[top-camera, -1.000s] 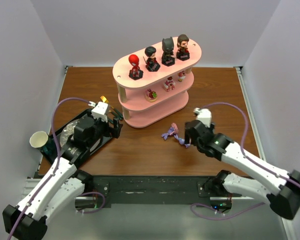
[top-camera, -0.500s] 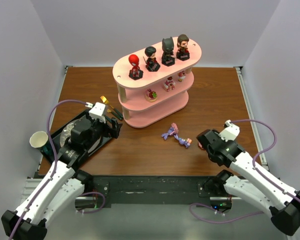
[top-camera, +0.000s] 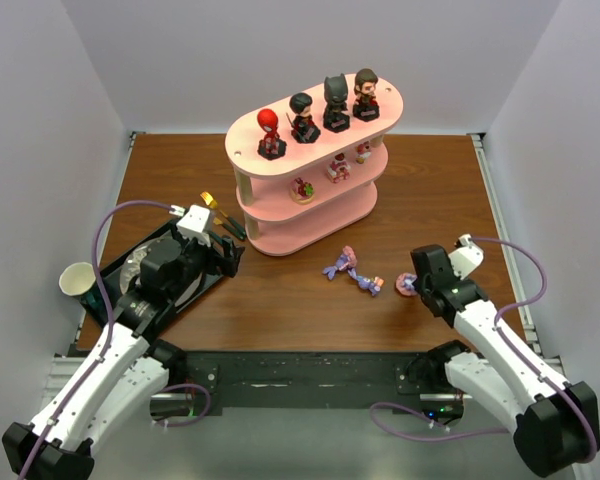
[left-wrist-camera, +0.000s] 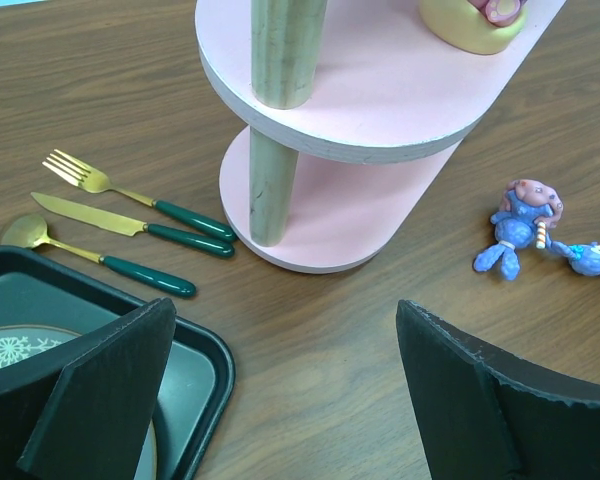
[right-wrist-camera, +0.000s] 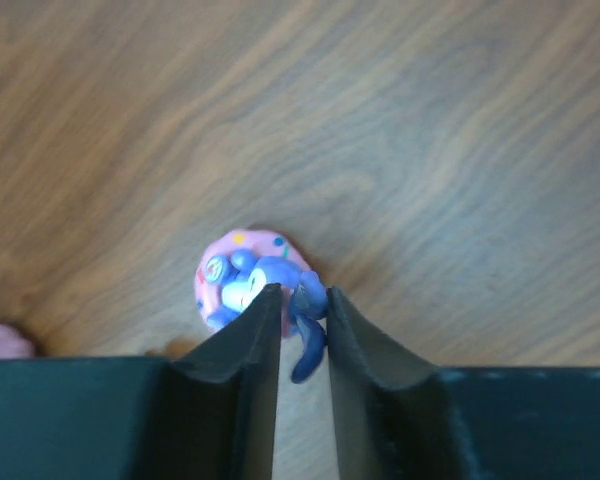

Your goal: Place and organize the plastic toys onto the shelf

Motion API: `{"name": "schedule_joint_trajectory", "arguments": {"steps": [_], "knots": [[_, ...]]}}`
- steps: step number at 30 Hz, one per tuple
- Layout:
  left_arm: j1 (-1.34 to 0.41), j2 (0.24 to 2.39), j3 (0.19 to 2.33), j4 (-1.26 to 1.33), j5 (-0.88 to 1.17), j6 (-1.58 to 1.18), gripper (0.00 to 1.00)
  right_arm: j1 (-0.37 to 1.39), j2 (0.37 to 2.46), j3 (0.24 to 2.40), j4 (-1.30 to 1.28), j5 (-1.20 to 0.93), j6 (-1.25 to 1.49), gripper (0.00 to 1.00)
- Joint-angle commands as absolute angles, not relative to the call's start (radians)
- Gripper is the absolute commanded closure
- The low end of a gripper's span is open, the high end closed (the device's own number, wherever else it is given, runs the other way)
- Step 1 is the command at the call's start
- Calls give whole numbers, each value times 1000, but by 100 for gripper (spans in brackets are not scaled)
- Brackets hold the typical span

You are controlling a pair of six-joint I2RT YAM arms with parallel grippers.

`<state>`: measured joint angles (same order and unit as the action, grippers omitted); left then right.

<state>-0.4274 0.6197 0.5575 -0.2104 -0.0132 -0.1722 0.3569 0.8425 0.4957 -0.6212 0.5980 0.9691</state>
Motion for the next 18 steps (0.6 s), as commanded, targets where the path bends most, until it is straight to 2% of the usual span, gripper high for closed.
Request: {"name": "schedule_joint_trajectory", "arguments": {"steps": [1,3,5,9,13,18], "knots": [[-422,623,560,-183,17,-175,3,344,830,485,-531,558,896,87],[-422,627,560,-175,47,-170,3,342,821,509,-535,561,826,91],[-423,635,554,-163,86,-166,3,341,818,544,-545,558,743,100],[-422,650,546,-135,176,-160,3,341,801,612,-519,479,556,100],[-423,669,538,-92,306,-155,3,344,781,690,-463,182,326,100],[-423,696,525,-29,504,-155,3,362,813,712,-335,-230,213,100]]}}
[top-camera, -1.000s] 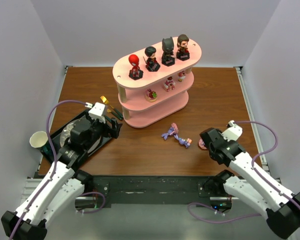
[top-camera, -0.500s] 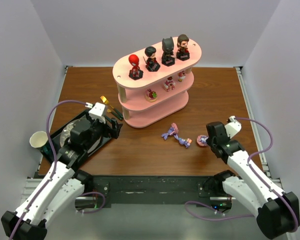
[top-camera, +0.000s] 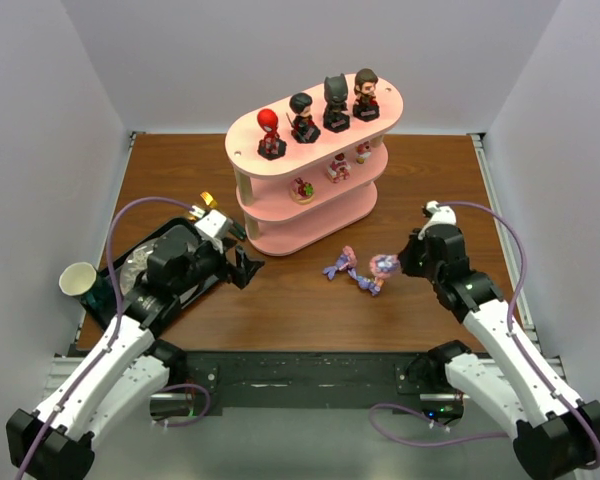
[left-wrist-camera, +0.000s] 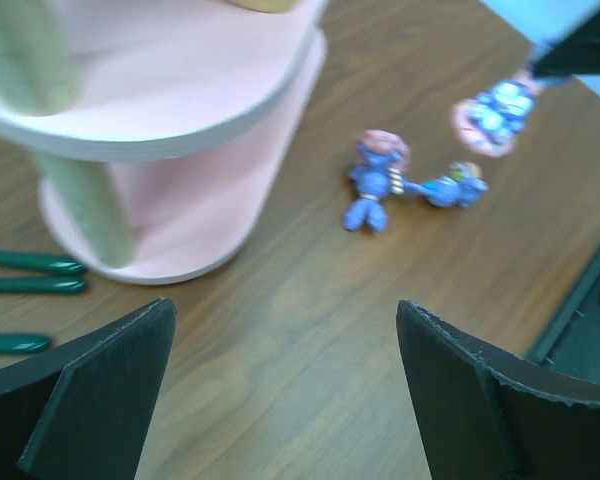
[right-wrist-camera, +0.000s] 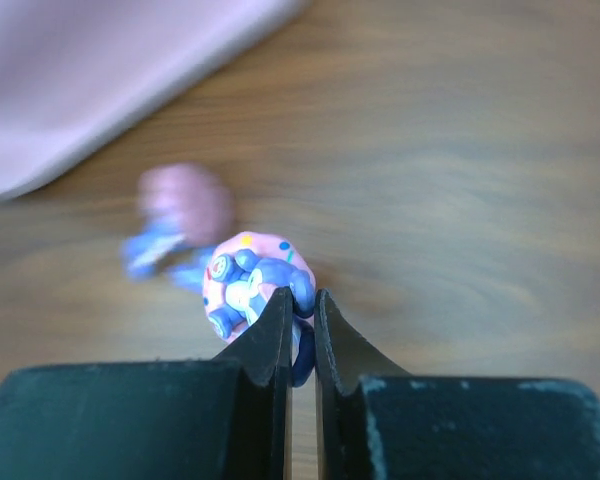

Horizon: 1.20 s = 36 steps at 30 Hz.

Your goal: Place and organize the plastic toys onto the shelf

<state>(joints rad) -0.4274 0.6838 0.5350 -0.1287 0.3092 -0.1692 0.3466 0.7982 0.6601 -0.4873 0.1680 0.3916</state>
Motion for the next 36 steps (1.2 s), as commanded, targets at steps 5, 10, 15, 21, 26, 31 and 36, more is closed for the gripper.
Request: {"name": "schedule_joint_trajectory", "arguments": {"steps": [5,10,15,21,26,31,36], "knots": [[-511,710,500,64,581,-176,3,523,905,768,-305,-374,72,100],[-659,790,520,80,500,-237,3,567,956,796,-243,-526,14,100],[-689,853,503,164,462,-328,3,597,1005,822,-222,-609,-40,100],[-718,943,489,316,488,-423,4,637,1045,842,-201,-660,-77,100],[-764,1014,488,347,472,-430,7,646,1072,847,-186,-701,-89,100],[-792,1045,480,382,486,-428,12,653,1085,836,-141,-733,-81,100],[-816,1081,460,434,520,-429,19,658,1097,845,-117,-773,-78,100]]}}
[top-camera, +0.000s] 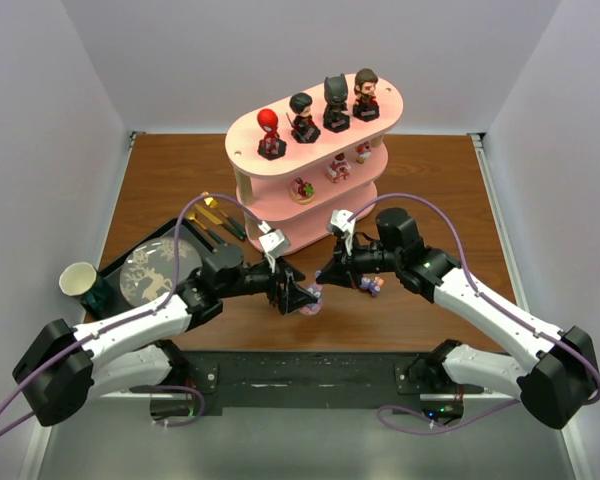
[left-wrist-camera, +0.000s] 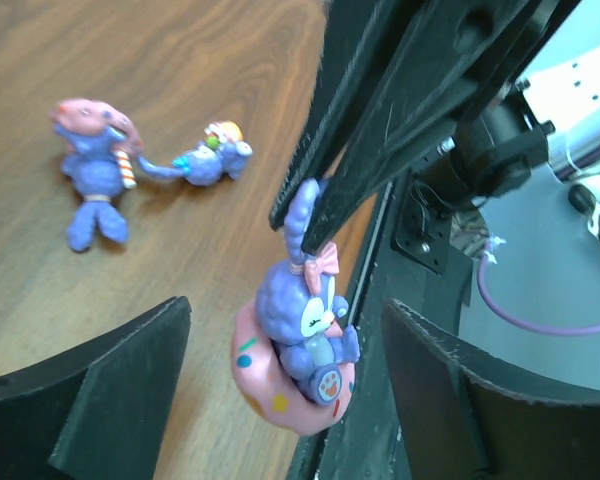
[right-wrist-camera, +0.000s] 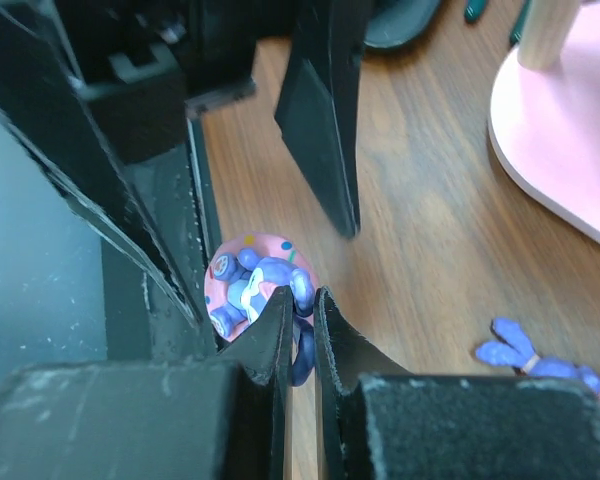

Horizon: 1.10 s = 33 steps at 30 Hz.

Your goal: Place and organize the plastic toys onto the shelf

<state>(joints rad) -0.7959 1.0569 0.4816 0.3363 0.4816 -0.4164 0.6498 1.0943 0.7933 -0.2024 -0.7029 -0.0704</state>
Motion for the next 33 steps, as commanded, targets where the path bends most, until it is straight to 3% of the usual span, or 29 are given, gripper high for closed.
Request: {"name": "schedule_joint_trajectory", "arguments": {"steps": [1,11,14,17,18,20,25,28,33], "knots": [[-822,1089,460,442,526,-428,21,658,1098,845,-114,-775,-78,100],[-835,1104,416,494,518,-443,38,658,1077,833,-86,-739,-74,100],[-836,1098,402,505,511,-453,48,660,1065,821,-72,-729,-66,100],[-836,1089,385,528,497,-465,70,658,1058,813,-61,-730,-51,100],[-836,1086,382,532,489,-471,84,660,1057,805,-52,-730,-37,97],[-836,1083,383,535,479,-474,97,660,1048,799,-43,-710,-17,82],[-835,1066,388,532,388,-495,100,658,988,770,-35,-565,139,35],[-836,1060,397,512,316,-502,100,660,910,747,-52,-437,228,23],[-842,1075,416,509,213,-515,100,699,818,730,-141,-211,437,21]]}}
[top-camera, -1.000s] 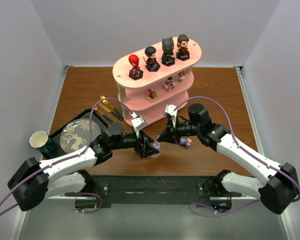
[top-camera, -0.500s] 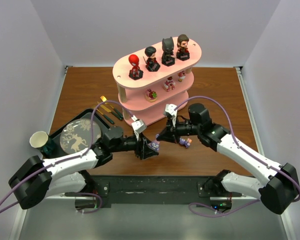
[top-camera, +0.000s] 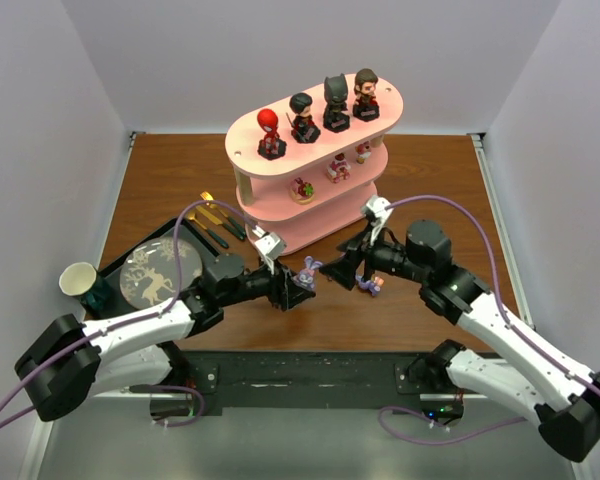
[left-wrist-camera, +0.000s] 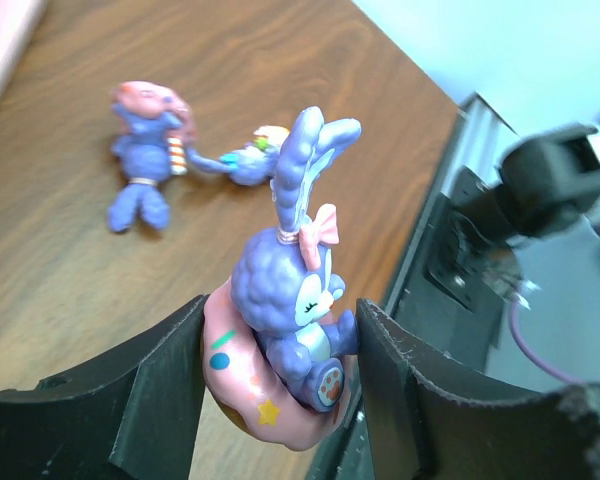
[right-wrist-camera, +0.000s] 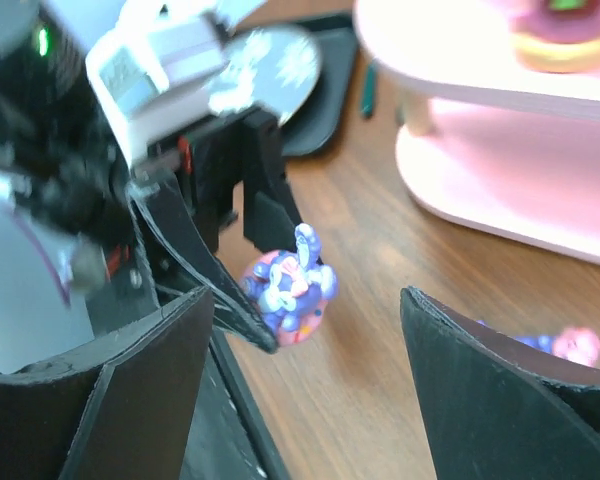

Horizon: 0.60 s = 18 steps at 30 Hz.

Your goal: Place and organize the plastic toys onto the shelf

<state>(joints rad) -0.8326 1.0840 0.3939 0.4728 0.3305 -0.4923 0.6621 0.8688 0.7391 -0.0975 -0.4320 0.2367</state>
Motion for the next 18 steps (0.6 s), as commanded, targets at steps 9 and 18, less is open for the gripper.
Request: {"name": "schedule_joint_trajectory", "arguments": {"steps": [9,18], "knots": [[-870,1115,436,532,144,-511,100,936,847,710,-183,257,748,23],[-894,1124,437,543,112,-495,100,1035,1025,739,-68,351,854,29]]}}
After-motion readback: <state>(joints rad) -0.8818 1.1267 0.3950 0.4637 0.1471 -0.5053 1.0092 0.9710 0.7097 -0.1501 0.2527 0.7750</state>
